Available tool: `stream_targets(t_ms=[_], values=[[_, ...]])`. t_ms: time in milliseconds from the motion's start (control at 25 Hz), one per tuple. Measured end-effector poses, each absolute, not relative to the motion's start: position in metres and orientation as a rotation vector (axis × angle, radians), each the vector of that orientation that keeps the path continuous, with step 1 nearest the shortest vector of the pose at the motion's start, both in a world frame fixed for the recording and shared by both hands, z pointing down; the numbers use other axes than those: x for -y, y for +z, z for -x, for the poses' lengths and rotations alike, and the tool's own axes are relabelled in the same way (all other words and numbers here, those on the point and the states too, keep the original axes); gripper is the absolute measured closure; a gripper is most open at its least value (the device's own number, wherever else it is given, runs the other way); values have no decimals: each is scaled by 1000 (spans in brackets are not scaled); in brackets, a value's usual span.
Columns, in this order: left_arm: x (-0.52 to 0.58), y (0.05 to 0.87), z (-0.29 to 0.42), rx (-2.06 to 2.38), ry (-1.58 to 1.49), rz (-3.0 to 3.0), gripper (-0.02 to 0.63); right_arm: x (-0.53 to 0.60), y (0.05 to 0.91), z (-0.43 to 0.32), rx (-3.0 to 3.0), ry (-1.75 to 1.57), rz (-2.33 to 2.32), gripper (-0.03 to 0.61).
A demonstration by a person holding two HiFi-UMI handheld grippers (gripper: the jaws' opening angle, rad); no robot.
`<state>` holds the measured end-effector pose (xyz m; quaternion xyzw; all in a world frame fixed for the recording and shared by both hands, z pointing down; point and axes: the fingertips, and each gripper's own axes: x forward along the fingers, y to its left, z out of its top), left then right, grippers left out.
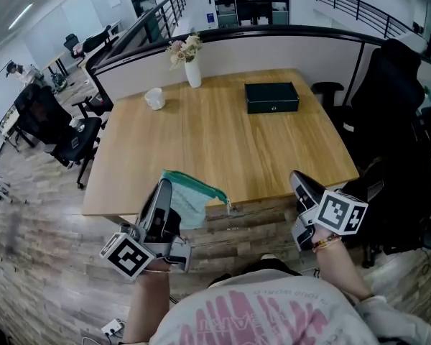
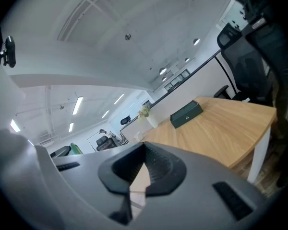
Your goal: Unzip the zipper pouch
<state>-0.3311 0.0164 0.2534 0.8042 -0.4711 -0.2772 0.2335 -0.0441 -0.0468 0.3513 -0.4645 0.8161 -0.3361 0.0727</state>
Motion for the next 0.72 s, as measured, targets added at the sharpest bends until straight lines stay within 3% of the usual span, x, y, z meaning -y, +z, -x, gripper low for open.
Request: stream_targets(t_ms=[720], values=[[-6,220,322,1310,-848,-2241,597,73,321,42,-2571,-938,1357,583]])
